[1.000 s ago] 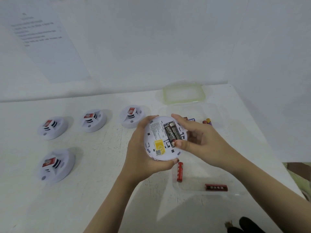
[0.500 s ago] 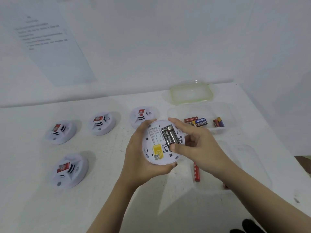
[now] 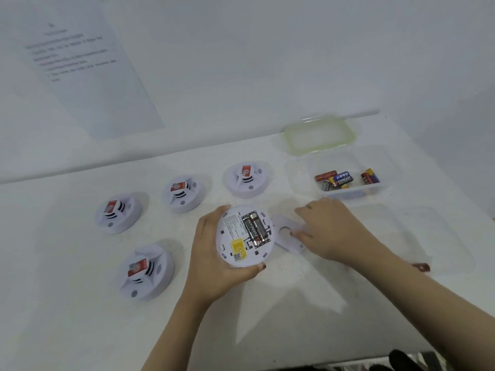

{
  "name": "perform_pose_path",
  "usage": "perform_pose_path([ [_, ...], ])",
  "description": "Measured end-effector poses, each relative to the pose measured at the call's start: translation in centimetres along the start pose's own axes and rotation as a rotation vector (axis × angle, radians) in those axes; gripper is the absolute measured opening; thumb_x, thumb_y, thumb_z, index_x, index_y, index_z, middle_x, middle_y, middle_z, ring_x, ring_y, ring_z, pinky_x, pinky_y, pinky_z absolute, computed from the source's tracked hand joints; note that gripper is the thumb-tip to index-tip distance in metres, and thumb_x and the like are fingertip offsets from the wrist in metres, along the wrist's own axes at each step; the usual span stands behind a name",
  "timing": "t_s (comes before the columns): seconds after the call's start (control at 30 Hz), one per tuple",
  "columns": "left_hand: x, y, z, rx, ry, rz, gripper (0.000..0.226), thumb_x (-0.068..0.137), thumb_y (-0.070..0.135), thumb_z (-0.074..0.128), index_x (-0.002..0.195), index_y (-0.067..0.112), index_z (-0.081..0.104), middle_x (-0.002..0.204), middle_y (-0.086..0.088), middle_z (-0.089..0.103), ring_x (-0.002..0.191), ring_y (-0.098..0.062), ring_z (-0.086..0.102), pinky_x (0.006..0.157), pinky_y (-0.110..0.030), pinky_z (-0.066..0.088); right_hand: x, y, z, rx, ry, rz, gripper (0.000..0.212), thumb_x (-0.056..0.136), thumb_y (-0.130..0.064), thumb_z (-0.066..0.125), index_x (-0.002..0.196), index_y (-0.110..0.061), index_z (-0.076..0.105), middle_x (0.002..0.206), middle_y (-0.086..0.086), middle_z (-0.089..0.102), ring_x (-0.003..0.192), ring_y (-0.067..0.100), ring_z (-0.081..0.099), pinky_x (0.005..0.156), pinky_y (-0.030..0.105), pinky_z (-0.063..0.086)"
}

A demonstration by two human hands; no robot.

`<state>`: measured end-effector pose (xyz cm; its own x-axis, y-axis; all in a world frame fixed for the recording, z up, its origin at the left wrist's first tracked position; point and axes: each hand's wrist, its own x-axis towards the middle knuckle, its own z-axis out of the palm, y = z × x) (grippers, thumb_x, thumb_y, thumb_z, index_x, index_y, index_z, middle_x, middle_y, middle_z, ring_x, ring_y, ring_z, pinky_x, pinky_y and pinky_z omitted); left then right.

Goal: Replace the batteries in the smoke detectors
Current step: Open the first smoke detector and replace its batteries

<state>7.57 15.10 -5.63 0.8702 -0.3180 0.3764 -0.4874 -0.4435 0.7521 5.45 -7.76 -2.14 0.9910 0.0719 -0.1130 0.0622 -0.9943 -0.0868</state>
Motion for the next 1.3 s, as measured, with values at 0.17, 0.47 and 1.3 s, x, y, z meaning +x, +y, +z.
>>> perform_pose_path([
  [0.17,-1.1,-2.2,-0.8,0.022,-0.087,-0.062,0.097,0.046,0.044,0.09,0.132,0.038,0.045,0.124,0.016,0.058,0.118,-0.007,0.054,0.098,-0.036,0.05,0.1,-1.3,0.8,-0.155,-0.062,0.057,0.061,0.084,-0.063,0.045,0.114,-0.013,0.059,0.133,0.01,0.044,0.127,0.026,0.034,0.107,0.043,0.019],
  [0.47,-1.3,-1.9,-2.2,-0.08,-0.206,-0.018,0.084,0.048,0.041,0.083,0.115,0.065,0.04,0.112,0.035,0.057,0.104,0.009,0.057,0.081,-0.002,0.042,0.4,-2.8,1.3,-0.178,0.021,0.029,0.061,0.079,-0.063,0.053,0.113,-0.013,0.061,0.131,0.005,0.05,0.121,0.024,0.043,0.107,0.042,0.02],
  [1.3,-1.4,-4.2,-3.0,-0.274,-0.286,-0.163,0.092,0.039,0.041,0.087,0.119,0.038,0.043,0.114,0.037,0.054,0.109,0.008,0.056,0.08,-0.01,0.049,1.3,-4.3,1.2,0.356,0.151,0.256,0.046,0.08,-0.045,0.064,0.105,-0.007,0.056,0.11,0.005,0.052,0.099,0.02,0.052,0.08,0.031,0.043],
])
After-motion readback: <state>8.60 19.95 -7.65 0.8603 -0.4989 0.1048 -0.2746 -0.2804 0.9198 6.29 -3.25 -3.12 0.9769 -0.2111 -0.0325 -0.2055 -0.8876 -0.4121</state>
